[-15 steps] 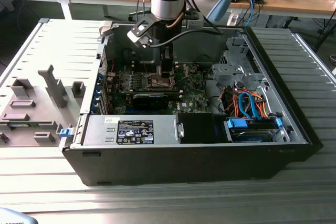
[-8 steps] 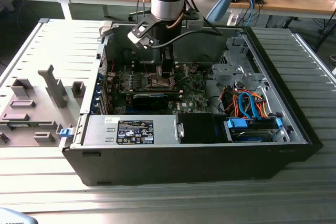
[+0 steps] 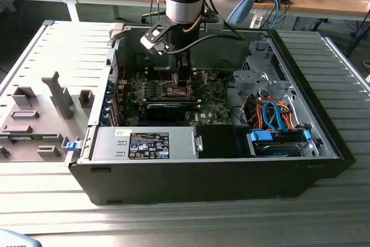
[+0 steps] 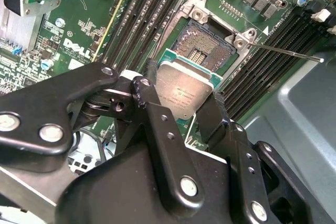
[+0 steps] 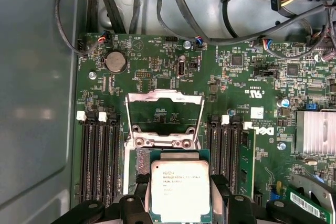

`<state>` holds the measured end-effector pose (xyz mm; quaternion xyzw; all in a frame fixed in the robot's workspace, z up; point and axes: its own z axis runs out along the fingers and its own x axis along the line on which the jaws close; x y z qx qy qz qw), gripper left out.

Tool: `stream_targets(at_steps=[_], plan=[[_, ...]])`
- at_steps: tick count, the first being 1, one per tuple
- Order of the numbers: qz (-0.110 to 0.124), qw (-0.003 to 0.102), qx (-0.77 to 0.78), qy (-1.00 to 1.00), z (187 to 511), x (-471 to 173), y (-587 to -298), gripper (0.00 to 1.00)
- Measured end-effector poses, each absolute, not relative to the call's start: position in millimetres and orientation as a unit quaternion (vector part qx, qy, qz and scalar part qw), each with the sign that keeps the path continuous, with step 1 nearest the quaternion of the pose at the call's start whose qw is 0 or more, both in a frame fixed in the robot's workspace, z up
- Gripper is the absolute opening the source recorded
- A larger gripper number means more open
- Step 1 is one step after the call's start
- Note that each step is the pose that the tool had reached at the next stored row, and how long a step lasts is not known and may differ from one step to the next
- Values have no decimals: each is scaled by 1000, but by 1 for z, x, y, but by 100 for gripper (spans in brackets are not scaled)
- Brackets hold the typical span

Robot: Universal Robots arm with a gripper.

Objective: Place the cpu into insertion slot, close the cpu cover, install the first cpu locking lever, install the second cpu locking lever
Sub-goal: 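Place the cpu into insertion slot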

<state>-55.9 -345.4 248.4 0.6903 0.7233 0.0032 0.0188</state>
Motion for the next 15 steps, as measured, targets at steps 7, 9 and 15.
stream_targets(at_steps=[7, 9, 15], plan=[[3, 19, 690, 723, 247, -56, -345, 55], [3, 19, 690, 723, 247, -56, -345, 55], [3, 19, 690, 723, 246, -56, -345, 55]])
